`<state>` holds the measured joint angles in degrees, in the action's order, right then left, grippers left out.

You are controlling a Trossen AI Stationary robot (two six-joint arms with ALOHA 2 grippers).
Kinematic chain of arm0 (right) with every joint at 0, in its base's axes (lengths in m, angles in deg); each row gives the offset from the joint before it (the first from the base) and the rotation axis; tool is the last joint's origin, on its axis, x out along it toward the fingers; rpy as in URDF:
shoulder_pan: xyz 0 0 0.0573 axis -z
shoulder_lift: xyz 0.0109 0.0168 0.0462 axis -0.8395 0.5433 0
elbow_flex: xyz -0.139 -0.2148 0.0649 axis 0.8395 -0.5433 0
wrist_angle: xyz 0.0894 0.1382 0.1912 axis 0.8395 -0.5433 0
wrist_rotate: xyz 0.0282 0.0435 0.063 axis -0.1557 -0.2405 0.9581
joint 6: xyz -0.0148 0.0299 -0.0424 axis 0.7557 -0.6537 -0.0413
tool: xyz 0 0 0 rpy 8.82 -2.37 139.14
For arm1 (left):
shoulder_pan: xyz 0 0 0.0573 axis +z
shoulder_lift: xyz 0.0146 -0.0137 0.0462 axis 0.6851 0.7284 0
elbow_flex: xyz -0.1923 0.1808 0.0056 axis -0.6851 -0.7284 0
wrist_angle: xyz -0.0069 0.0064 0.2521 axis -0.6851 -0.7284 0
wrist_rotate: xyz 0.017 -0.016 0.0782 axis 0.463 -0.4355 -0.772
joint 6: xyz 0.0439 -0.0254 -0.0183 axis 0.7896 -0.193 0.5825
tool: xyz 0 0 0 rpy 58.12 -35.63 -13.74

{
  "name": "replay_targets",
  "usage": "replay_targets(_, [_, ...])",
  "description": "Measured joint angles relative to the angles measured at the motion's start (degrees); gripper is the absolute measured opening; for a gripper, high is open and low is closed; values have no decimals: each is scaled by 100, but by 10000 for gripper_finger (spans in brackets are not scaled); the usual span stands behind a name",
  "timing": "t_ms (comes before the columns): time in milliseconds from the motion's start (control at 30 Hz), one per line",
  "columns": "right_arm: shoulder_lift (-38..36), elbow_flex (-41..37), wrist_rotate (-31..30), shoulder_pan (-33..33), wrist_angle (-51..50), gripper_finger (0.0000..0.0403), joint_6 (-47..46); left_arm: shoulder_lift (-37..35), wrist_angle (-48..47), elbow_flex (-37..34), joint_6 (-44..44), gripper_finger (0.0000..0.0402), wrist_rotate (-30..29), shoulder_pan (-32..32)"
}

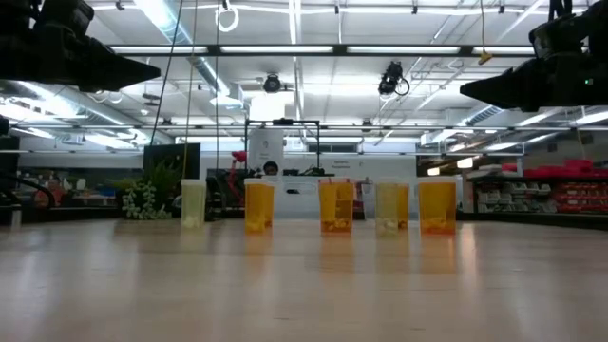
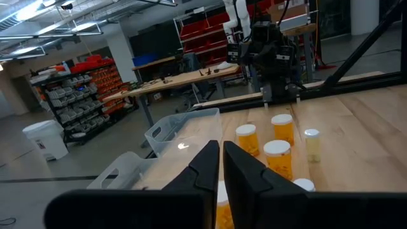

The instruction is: Pick and place medicine bottles into bin by pill shape (circle, oval)

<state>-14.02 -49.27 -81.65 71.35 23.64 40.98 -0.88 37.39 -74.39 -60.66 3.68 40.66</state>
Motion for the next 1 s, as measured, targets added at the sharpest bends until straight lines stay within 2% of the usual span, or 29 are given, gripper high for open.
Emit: replay_targets(1000, [-1, -1, -1, -1, 0, 157, 0, 0, 0, 0, 0, 36, 0, 2])
